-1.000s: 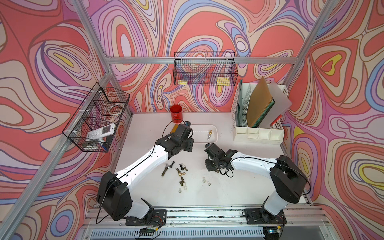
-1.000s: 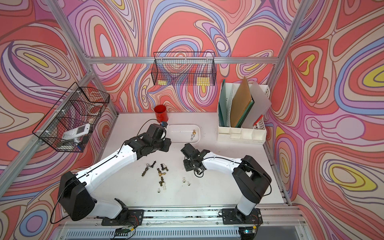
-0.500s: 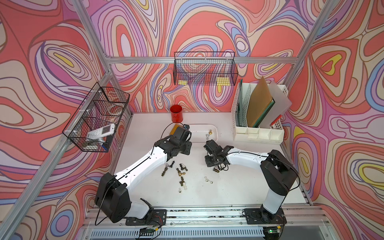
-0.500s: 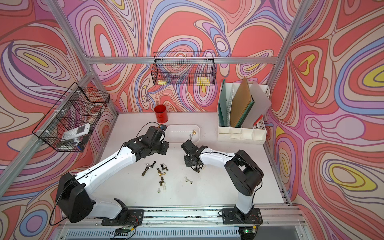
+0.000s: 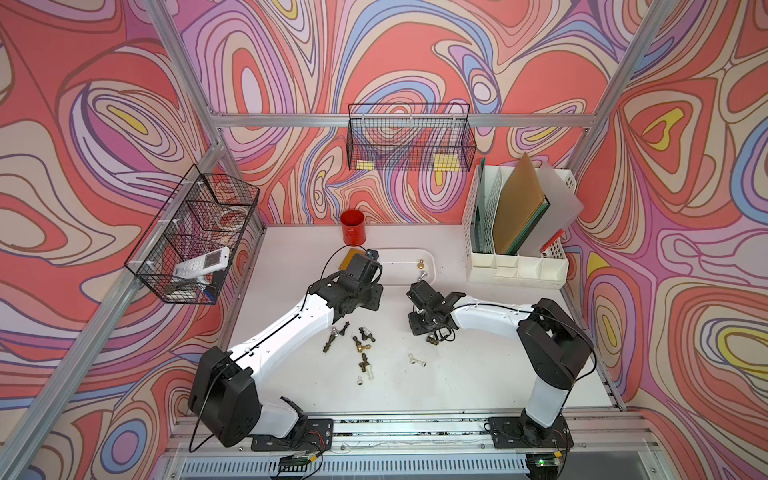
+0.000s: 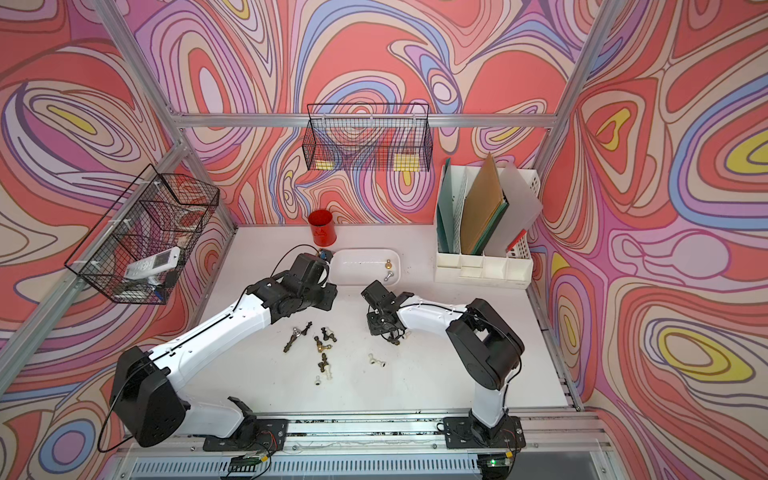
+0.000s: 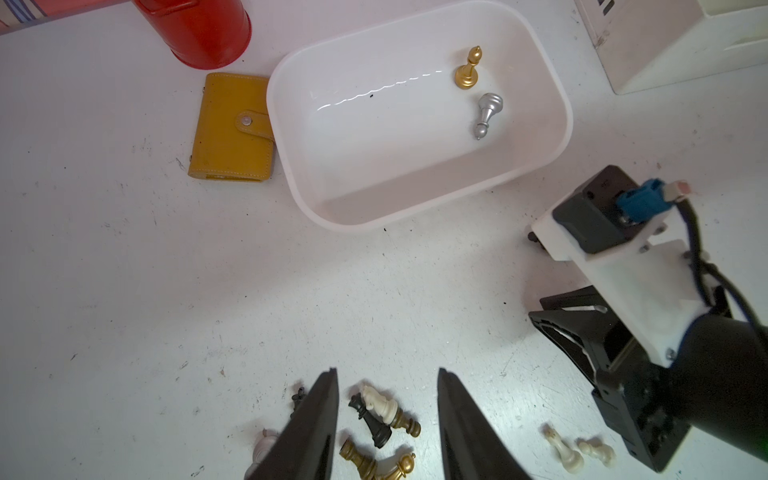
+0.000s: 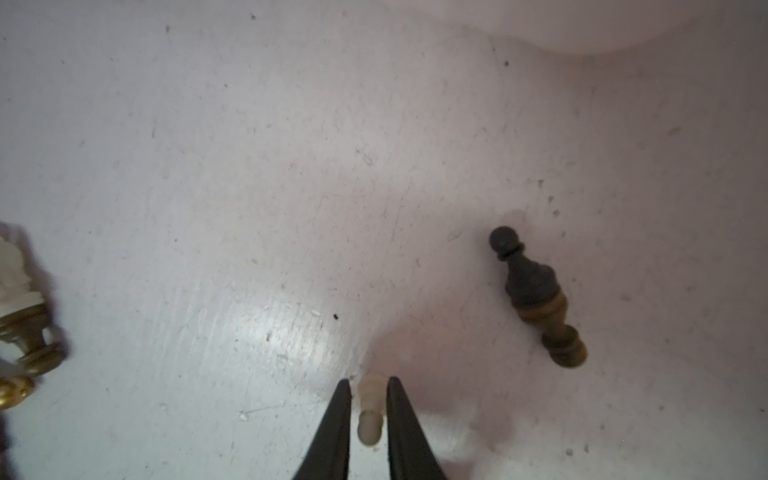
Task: Put the chess pieces into the storage box
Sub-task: Pick up the chess piece at the center of the board.
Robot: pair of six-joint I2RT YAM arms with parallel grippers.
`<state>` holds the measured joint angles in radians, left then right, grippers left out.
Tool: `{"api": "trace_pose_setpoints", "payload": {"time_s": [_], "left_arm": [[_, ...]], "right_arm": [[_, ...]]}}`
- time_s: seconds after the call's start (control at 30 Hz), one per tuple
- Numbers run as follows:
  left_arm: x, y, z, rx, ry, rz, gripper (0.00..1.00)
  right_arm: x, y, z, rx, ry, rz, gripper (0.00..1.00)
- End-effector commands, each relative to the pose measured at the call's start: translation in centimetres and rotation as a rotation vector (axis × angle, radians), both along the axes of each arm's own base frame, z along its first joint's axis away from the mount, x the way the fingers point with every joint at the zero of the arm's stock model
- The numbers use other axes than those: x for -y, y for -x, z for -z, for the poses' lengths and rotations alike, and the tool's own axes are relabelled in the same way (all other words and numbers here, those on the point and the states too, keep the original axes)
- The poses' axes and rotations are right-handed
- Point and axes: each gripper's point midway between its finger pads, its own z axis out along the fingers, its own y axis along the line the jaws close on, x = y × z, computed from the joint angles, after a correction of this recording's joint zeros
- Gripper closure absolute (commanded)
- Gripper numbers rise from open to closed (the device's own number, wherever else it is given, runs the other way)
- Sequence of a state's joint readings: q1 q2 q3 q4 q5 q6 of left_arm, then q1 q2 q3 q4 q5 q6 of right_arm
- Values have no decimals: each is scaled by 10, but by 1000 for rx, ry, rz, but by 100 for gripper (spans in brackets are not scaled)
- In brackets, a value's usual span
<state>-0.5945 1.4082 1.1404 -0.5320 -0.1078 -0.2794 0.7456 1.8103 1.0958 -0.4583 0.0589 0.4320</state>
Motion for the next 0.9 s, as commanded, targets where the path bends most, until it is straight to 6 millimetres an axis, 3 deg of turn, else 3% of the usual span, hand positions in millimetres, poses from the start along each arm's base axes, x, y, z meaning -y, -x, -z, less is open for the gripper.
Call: {"api": "trace_pose_setpoints", "payload": {"time_s": [0.0, 0.33, 0.47, 0.67, 0.87], "left_arm": [[-8, 2, -4, 14, -10, -5, 56], [-9, 5, -9, 22, 5, -9, 57], [-11, 9, -11, 23, 11, -11, 58], [-12, 20, -6, -6, 38, -11, 58], [-13, 32, 3, -44, 70, -11, 58]], "right_arm": [[3, 1, 4, -6, 7, 9, 81], [-9, -8, -27, 33, -32, -20, 93], [-13, -22, -63, 106, -43, -36, 93], [-13, -72, -110, 193, -128, -18, 93], [-2, -147, -108, 243, -133, 21, 93]]}}
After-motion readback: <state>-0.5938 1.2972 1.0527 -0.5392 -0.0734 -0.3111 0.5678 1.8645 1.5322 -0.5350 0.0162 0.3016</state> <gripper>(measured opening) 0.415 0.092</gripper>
